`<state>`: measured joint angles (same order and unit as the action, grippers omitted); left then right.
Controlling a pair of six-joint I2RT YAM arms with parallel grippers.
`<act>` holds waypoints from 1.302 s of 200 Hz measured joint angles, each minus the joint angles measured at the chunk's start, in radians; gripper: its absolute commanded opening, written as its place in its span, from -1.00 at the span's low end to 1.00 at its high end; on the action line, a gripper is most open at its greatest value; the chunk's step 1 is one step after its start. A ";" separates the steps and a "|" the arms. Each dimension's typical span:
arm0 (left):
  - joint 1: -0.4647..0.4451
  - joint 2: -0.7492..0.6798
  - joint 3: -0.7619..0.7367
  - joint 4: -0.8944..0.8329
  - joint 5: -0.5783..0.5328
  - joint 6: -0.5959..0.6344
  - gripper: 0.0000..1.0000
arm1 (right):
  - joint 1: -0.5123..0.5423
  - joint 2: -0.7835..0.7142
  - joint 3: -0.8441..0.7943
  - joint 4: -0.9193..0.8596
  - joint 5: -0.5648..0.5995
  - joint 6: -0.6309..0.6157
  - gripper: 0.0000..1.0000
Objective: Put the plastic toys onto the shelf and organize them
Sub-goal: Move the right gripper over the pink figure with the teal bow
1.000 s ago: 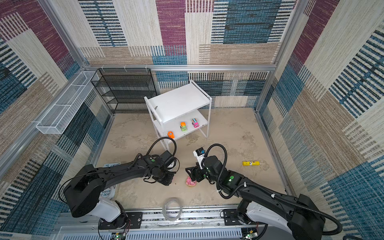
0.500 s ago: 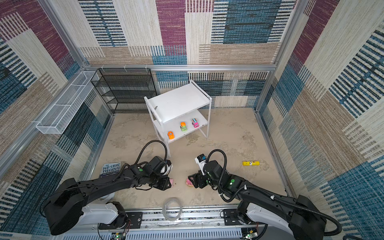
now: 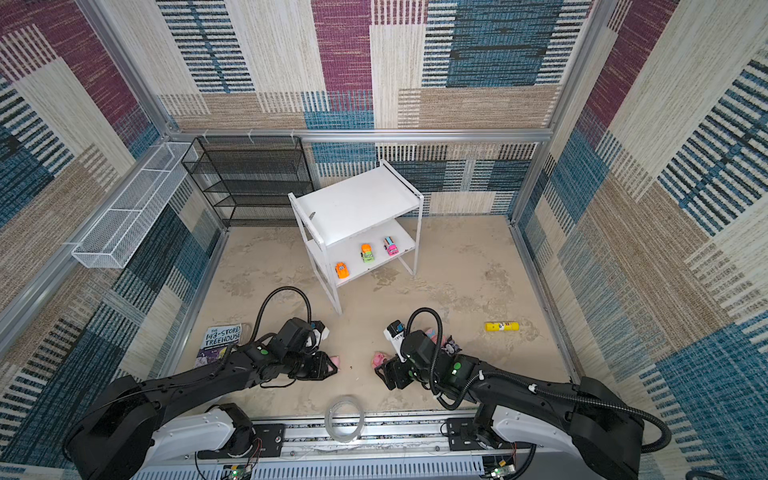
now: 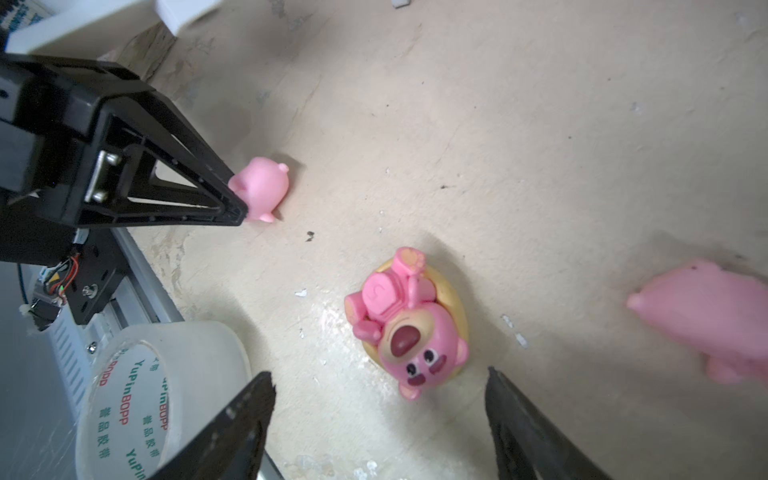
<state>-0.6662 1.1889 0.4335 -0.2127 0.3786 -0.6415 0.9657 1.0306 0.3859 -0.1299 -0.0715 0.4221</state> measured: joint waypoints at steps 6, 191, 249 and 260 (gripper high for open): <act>0.011 0.000 -0.007 0.014 0.018 -0.005 -0.42 | 0.002 0.005 0.002 0.000 0.004 0.000 0.62; 0.138 -0.182 0.187 -0.269 -0.067 0.075 0.67 | -0.136 -0.011 0.173 -0.258 0.205 0.256 0.83; 0.106 -0.214 0.206 -0.293 -0.063 0.120 0.71 | -0.393 -0.166 0.149 -0.430 0.239 0.405 0.87; 0.101 -0.225 0.206 -0.293 -0.061 0.125 0.72 | -0.417 -0.169 0.136 -0.449 0.238 0.441 0.86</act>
<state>-0.5655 0.9634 0.6399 -0.5060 0.3172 -0.5163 0.5488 0.8619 0.5217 -0.5789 0.1665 0.8635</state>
